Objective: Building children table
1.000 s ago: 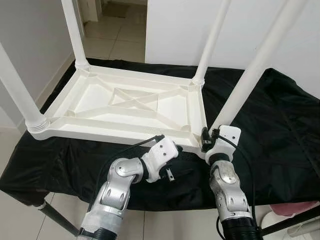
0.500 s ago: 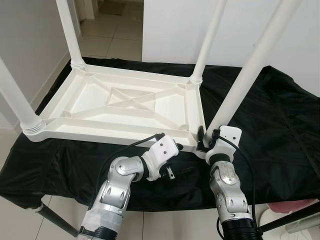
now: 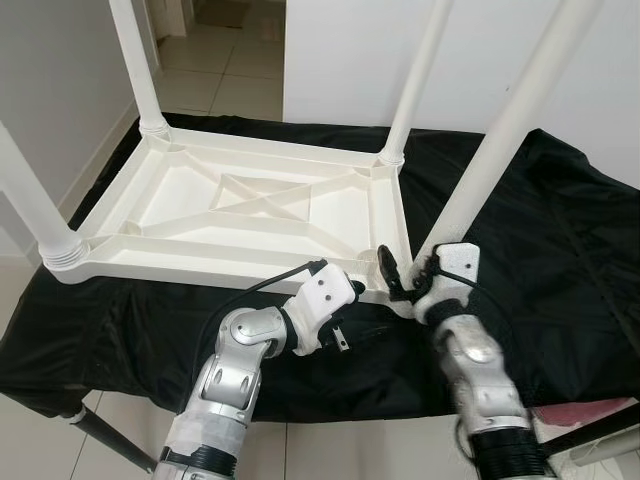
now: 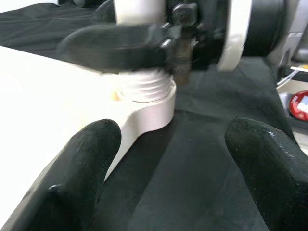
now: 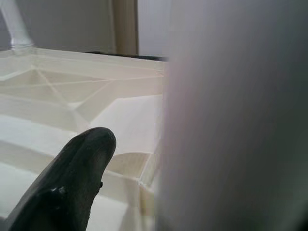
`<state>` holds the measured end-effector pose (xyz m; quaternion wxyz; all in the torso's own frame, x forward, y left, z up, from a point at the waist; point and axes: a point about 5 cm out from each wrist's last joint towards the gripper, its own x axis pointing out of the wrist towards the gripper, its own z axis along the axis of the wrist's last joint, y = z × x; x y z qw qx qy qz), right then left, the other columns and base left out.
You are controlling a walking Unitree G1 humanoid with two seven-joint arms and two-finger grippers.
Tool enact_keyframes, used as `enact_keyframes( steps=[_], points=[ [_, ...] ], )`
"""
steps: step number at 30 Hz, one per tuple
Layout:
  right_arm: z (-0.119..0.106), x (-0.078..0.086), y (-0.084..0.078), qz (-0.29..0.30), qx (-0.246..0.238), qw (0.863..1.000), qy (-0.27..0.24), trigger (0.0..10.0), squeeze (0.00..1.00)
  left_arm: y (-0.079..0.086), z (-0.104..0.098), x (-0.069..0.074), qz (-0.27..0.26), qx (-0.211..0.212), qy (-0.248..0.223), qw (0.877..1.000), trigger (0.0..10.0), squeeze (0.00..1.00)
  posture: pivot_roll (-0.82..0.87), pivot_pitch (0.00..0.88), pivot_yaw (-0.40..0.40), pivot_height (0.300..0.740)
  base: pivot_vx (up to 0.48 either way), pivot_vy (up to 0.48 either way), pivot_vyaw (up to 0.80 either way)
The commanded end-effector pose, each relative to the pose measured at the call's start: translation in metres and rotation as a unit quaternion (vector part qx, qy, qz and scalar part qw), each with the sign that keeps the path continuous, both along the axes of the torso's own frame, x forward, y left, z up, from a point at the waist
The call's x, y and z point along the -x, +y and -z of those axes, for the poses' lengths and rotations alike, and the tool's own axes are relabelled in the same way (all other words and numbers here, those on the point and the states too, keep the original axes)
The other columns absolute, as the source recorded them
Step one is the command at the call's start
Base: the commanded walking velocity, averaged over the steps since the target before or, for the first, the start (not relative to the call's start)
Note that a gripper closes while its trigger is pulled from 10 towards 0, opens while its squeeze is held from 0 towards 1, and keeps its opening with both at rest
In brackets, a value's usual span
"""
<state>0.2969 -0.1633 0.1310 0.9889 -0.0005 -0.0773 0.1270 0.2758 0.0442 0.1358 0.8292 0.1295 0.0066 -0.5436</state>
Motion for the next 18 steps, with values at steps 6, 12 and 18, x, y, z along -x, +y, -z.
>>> enact_keyframes(
  steps=[6,12,18],
  points=[
    [0.003,-0.001,-0.015,-0.054,0.022,0.998,0.001,10.0,0.00,0.004,-0.004,-0.010,-0.116,0.024,-0.025,0.993,10.0,0.00,0.01,0.000,-0.081,0.740,0.000,0.000,0.00],
    [0.000,-0.007,-0.030,-0.099,0.045,0.994,0.004,10.0,0.00,0.005,-0.003,-0.010,-0.111,0.018,-0.031,0.993,10.0,0.00,0.00,0.000,-0.075,0.740,0.000,0.000,0.00],
    [0.004,-0.012,-0.034,-0.129,0.066,0.989,0.016,7.0,0.00,0.005,-0.003,-0.010,-0.104,0.014,-0.032,0.994,10.0,0.00,0.00,0.000,-0.071,0.740,0.000,0.000,0.00]
  ],
)
